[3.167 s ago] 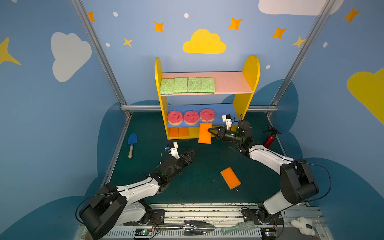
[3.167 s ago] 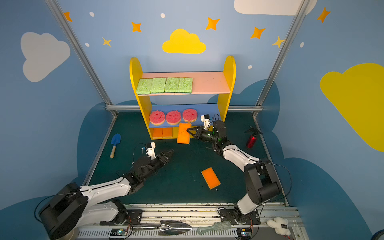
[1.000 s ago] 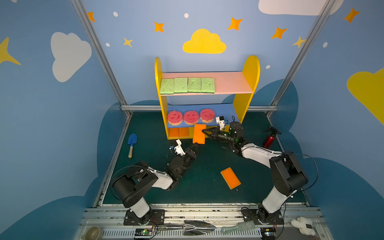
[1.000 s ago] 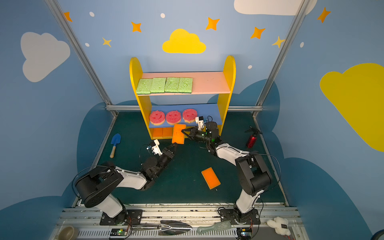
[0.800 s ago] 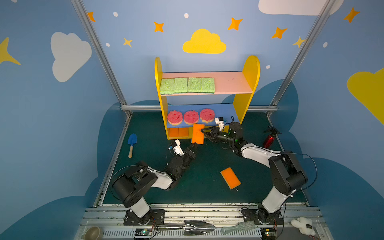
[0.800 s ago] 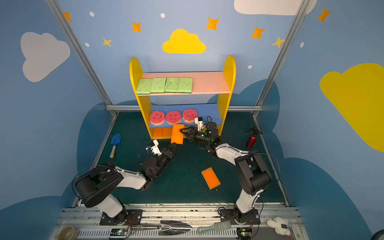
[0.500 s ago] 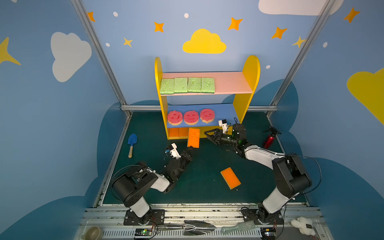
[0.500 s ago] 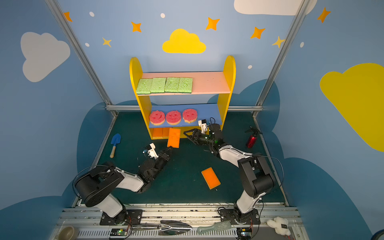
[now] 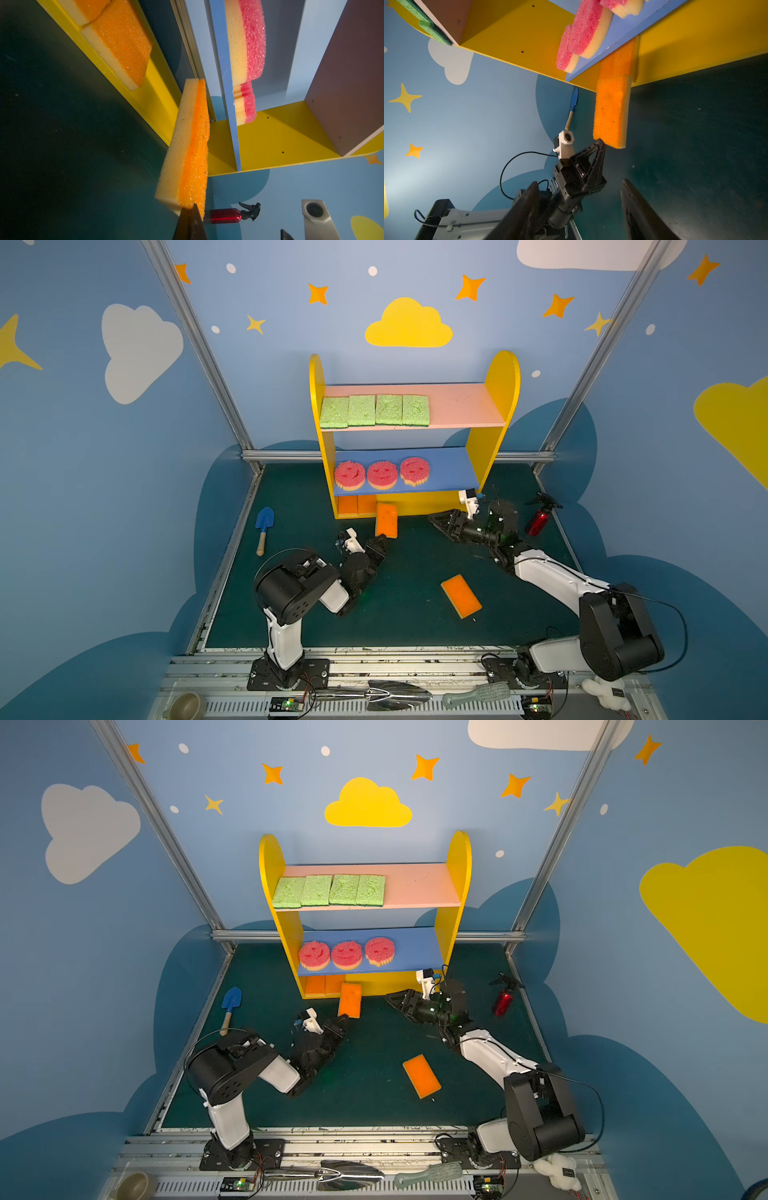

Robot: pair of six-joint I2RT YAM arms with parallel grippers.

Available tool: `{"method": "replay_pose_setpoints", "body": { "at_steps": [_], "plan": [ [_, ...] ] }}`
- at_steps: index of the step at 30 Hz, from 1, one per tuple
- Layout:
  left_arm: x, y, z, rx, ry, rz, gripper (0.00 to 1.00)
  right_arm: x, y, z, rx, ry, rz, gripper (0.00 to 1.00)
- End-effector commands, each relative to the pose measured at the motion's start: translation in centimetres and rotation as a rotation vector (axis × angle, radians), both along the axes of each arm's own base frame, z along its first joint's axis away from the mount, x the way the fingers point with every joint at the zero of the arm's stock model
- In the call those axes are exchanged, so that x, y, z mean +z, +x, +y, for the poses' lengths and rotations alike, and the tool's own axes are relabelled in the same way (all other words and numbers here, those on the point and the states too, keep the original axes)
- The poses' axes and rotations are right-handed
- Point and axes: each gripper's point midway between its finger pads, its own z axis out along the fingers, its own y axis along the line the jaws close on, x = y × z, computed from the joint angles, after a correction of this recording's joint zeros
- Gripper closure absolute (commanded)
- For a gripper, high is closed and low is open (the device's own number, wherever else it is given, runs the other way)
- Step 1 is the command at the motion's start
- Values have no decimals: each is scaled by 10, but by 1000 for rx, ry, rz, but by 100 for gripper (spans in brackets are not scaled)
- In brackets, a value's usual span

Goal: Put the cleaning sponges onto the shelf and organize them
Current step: 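Stand the sponge upright beside the other orange sponges at the shelf base, then open the right gripper and withdraw it from the shelf base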

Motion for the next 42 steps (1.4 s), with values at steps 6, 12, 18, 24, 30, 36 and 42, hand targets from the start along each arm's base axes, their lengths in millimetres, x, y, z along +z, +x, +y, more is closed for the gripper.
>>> {"method": "replay_pose_setpoints", "body": {
  "at_steps": [6, 12, 18, 24, 30, 36, 42],
  "plan": [
    [-5, 32, -9, 20, -65, 6, 97, -14, -7, -10, 2, -12, 20, 38],
    [-15, 57, -6, 42, -95, 20, 97, -32, -10, -11, 3, -14, 55, 38],
    [-23, 85, -3, 52, -138, 25, 97, -37, -7, -12, 2, -17, 66, 38],
    [-28, 103, -7, 40, -157, 19, 97, -40, -4, -11, 9, -5, 80, 38],
    [-38, 113, -10, 43, -173, 29, 97, -43, -3, -8, 23, 16, 97, 38],
    [-45, 121, -8, 57, -186, 37, 97, -43, -2, -11, 18, 22, 100, 38],
    [-50, 126, -4, 72, -186, 40, 97, -47, -1, -11, 19, 21, 109, 38]
  ]
}}
